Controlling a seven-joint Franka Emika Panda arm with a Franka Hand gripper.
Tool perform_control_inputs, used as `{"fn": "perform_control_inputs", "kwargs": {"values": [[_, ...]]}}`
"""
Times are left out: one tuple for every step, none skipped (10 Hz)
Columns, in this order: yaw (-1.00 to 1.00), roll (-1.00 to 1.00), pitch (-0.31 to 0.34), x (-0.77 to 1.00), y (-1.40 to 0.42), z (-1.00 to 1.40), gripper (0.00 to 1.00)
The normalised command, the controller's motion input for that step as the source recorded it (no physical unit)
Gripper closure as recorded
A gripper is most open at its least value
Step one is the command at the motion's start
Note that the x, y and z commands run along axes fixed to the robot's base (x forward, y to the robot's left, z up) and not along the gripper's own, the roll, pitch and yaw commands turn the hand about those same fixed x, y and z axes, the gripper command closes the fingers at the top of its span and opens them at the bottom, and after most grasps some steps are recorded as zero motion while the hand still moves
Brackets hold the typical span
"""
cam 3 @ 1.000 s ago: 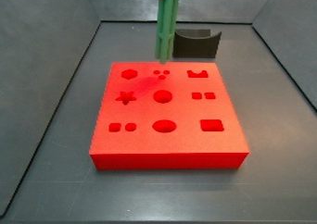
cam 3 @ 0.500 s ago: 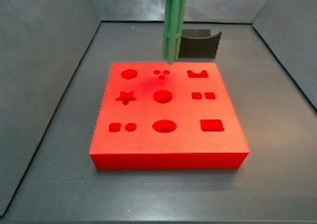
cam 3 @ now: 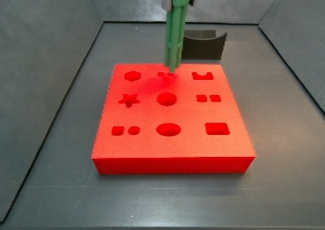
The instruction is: Insert the 3 prong object.
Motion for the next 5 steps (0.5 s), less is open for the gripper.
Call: {"fn": "perform_control_inputs", "kwargs": {"values": [[0.00,-0.05,-0.220,-0.14,0.01,-0.32,1.00],[0.00,0.00,-0.141,-0.07,0.00,-0.10,1.00],[0.00,0.00,-0.069,-0.07,0.00,0.00,1.00],[-0.03,0.00,-0.044,-0.15,0.03,0.03,1.00],[-0.02,0.00,-0.064,-0.23,0.01,0.00,1.00]]}}
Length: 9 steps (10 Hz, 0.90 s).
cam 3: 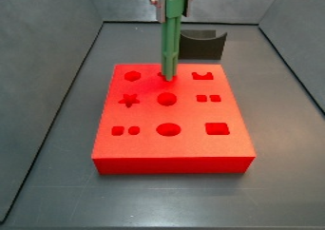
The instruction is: Insert the 3 prong object.
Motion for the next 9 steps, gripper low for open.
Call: {"fn": "perform_control_inputs", "kwargs": {"values": [[0.00,0.00,-0.074,-0.15,0.00,0.00,1.00],[0.00,0.00,-0.080,-0.12,0.00,0.00,1.00],[0.00,0.00,-0.057,0.00,-0.02,-0.08,1.00],[0.00,0.00,-0.040,0.23,0.00,-0.24,1.00],[0.00,0.00,-0.049,0.21,0.00,-0.33,1.00],[0.00,0.00,-0.041,0.13,0.00,-0.29,1.00],[0.00,0.01,-0.027,0.00,0.00,-0.28,1.00],[0.00,0.00,0.003,0.05,0.00,-0.01,1.00],[-0.05,0.19,0.003,0.00,-0.09,-0.53,1.00]]}}
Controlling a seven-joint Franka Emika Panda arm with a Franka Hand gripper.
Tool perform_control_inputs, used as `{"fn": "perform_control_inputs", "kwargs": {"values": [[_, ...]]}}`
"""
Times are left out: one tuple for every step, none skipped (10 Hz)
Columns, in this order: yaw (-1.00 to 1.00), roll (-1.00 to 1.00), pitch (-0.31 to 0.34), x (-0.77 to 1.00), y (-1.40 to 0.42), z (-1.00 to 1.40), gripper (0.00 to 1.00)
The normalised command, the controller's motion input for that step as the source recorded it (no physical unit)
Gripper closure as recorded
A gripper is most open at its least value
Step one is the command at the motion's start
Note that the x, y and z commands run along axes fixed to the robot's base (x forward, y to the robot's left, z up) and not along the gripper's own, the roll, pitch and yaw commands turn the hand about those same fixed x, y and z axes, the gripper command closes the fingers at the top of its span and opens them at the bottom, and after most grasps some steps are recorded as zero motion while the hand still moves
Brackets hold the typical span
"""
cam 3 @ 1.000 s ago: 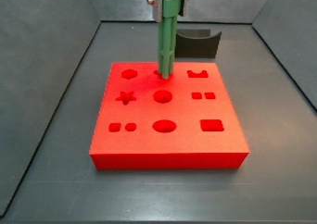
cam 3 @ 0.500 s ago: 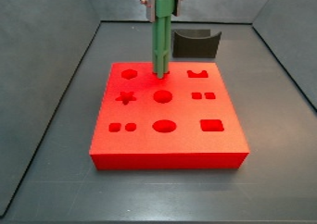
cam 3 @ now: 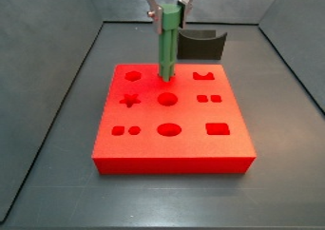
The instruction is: Insert the 3 prong object.
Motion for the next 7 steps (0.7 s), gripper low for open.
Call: {"fn": "perform_control_inputs", "kwargs": {"values": [[-0.07,0.28,0.019,0.00,-0.08,-0.73,1.00],[-0.09,0.28,0.046,0.00,-0.06,-0.68,1.00],[-0.05,0.20,0.004,-0.02,0.00,-0.87,1.00],[-0.02,0.11,0.000,0.07,-0.01,-0.95,1.00],[-0.04,0.02,-0.059,0.00,0.00,-0.93,1.00],[0.00,0.02,-0.044,0.00,-0.06,-0.47,1.00],[0.00,0.00,0.000,0.00,0.00,0.00,1.00]]}}
